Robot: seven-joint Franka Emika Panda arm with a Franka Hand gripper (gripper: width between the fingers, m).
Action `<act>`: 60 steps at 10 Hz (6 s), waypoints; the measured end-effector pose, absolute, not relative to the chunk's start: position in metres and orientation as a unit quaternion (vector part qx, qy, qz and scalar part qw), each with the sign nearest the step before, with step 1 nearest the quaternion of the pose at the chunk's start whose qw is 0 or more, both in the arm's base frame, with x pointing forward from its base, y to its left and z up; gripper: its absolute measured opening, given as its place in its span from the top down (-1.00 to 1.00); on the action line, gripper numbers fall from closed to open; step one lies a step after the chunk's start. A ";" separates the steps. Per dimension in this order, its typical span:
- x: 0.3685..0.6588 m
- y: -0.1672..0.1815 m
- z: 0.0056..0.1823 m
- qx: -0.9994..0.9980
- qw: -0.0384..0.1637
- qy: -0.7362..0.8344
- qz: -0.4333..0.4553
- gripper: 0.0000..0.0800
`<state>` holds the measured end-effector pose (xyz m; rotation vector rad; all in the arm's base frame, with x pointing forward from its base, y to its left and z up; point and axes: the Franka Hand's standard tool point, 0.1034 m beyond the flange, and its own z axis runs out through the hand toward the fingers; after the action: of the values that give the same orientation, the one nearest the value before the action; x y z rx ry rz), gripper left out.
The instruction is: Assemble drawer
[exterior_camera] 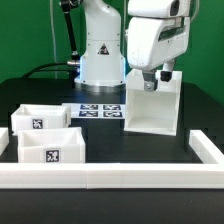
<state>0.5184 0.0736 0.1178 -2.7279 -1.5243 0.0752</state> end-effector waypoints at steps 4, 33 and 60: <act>0.518 0.073 0.118 -0.873 0.007 -0.488 0.024 -0.62; 0.401 0.140 0.106 -0.989 0.009 0.146 0.015 -0.62; 0.429 0.130 0.102 -0.994 0.022 0.102 0.014 0.91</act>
Offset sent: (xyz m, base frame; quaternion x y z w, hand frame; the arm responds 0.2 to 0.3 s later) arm 0.0000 0.0000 0.0000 0.0000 0.0000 0.0000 1.0000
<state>0.4286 0.1298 0.1025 -3.0813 0.3162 0.0420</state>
